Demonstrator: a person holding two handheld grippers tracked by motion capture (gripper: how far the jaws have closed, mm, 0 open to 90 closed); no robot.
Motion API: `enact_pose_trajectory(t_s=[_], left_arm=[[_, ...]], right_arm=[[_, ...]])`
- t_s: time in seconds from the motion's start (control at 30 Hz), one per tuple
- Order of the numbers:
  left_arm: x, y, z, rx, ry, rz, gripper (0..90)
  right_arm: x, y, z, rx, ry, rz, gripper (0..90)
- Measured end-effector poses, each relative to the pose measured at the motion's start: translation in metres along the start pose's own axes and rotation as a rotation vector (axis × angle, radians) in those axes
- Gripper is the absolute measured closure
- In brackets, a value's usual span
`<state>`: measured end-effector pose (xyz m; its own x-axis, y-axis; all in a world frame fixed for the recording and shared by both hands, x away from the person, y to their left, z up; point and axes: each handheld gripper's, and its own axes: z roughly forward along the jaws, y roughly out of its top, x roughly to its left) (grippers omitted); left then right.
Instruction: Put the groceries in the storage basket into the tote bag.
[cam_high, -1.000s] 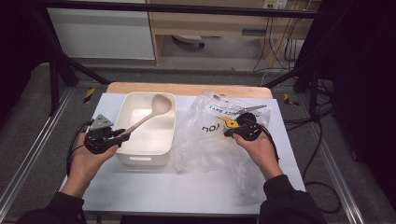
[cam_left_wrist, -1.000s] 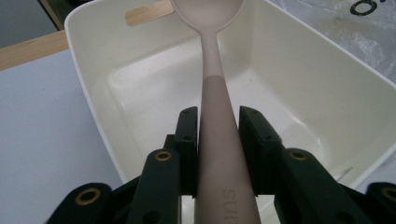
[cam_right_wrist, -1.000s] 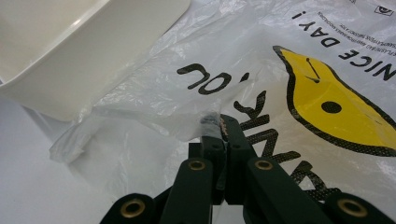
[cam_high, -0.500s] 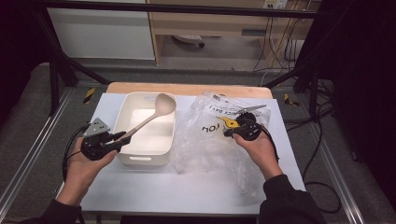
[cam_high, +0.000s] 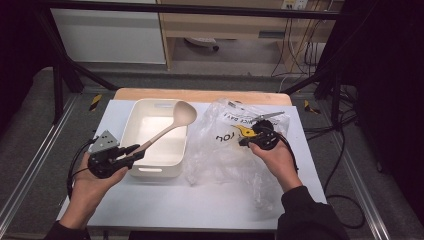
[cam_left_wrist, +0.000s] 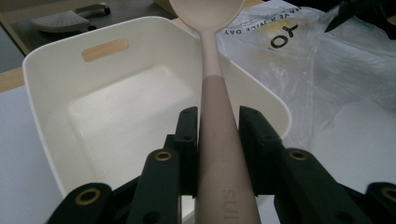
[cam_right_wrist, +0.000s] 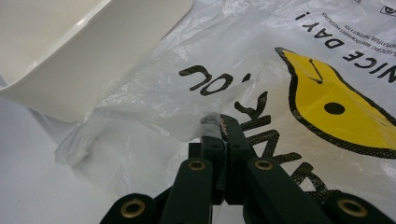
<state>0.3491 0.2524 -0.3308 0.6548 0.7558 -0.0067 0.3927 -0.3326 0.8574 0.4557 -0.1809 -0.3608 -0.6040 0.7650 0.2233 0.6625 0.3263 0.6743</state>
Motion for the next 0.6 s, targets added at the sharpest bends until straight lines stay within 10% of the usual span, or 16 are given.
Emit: enact_pose_trajectory(t_s=[0.6], left_arm=[[-0.024, 0.001, -0.002, 0.009, -0.061, 0.043, 69.1]], right_arm=[[-0.001, 0.003, -0.001, 0.000, 0.000, -0.001, 90.0]])
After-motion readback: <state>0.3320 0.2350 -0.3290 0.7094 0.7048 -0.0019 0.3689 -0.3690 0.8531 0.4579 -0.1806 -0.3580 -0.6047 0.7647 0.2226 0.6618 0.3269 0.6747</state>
